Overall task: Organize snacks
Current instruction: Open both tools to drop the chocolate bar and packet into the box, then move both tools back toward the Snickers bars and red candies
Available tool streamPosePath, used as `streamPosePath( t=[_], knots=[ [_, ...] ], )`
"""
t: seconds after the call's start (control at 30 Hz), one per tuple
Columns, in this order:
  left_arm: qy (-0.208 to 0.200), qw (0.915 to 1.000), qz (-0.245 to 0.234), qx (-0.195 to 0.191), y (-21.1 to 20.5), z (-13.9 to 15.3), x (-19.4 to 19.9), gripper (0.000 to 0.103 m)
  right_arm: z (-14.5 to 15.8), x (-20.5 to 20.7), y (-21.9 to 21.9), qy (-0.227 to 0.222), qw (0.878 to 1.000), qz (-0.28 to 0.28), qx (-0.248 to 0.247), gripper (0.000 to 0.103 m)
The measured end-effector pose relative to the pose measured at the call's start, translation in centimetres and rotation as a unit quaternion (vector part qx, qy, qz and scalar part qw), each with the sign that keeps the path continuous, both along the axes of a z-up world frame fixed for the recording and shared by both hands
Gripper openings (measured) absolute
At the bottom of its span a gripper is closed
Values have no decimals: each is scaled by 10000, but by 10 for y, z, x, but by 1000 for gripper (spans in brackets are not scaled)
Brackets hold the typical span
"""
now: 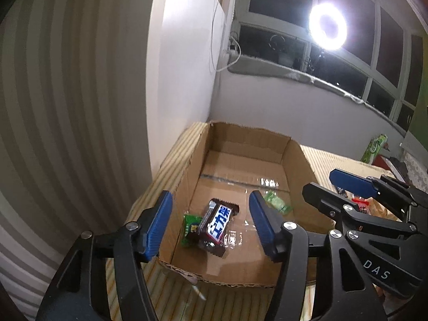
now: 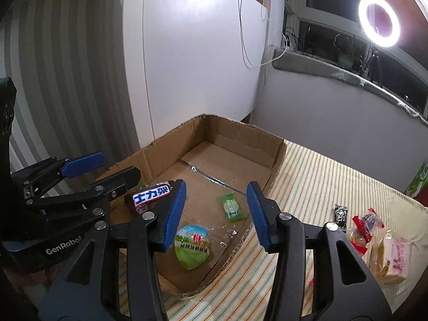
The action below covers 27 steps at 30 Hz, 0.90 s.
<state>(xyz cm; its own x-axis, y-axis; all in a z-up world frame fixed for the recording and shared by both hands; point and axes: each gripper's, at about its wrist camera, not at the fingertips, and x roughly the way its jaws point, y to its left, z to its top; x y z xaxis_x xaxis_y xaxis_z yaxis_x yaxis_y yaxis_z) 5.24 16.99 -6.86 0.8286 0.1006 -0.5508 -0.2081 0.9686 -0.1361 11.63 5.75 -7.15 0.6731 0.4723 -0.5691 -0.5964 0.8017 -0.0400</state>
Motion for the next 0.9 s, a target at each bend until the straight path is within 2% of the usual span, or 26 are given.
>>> streamPosePath(
  t=[0.13, 0.27, 0.37, 0.5, 0.63, 0.8, 0.9],
  knots=[
    [-100, 9999, 14, 45, -2, 5, -8, 60, 6, -7, -2, -60, 10000, -24, 8, 49],
    [-138, 9999, 23, 50, -2, 7, -14, 60, 6, -9, -13, -99, 9995, -289, -105, 49],
    [-161, 9999, 45, 24, 0, 8, -17, 61, -5, -7, -30, -24, 9967, -728, -354, 49],
    [-186, 9998, 63, -19, 2, 7, -18, 62, -29, -6, -48, 315, 9914, -1103, -634, 49],
    [-172, 9998, 16, -69, 0, 7, -20, 62, -50, -11, -35, 693, 9908, -810, -835, 49],
    [-185, 9998, 49, -54, 0, 8, -22, 62, -49, -24, -18, 720, 9936, -493, -717, 49],
    [-178, 9998, 75, -24, 1, 9, -24, 62, -48, -21, -23, 646, 9920, -676, -847, 49]
  ],
)
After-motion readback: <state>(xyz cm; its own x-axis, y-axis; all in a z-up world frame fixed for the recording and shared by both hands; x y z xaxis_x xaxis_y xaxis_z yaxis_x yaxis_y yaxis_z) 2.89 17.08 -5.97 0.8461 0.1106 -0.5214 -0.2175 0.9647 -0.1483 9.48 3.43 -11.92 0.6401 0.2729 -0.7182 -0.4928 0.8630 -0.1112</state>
